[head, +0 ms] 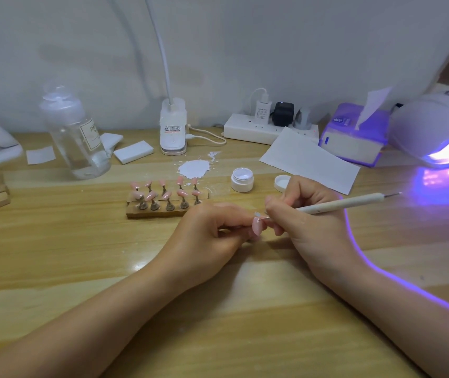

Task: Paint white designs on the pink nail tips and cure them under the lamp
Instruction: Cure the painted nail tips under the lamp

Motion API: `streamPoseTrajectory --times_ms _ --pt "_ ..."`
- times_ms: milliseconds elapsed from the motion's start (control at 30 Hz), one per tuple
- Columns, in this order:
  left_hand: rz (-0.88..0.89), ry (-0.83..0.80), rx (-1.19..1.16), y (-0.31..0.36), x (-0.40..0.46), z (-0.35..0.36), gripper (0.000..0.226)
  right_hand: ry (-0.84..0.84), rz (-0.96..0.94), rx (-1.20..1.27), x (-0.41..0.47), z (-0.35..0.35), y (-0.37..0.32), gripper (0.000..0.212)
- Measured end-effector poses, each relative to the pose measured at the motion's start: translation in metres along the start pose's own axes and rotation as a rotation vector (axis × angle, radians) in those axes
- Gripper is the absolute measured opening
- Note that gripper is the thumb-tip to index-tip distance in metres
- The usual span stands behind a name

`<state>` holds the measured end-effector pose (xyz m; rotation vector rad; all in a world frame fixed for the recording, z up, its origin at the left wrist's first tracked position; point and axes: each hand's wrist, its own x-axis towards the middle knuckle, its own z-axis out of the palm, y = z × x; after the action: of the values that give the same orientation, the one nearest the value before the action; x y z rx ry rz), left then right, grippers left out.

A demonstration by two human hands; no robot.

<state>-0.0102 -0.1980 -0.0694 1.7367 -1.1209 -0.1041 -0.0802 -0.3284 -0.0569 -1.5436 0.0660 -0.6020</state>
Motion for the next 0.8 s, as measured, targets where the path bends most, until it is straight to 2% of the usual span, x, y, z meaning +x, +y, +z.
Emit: streamPoseTrajectory --times_ms 167,333,800 --pt "-0.001 -0.010 -0.002 0.0016 -0.0003 -0.0008 0.027 -0.016 -0.003 -0.015 -0.0009 0.0003 -0.0011 0.037" --pt "-0.018 -0.014 -0.009 0.0005 -0.0004 0.0003 0.014 0.024 0.001 -0.035 0.0011 -0.0009 0.0030 0.034" --pt "-0.031 -0.017 -0.003 0.0008 0.0006 0.0013 0.011 0.015 0.003 -0.035 0.0014 -0.0015 0.0042 0.036"
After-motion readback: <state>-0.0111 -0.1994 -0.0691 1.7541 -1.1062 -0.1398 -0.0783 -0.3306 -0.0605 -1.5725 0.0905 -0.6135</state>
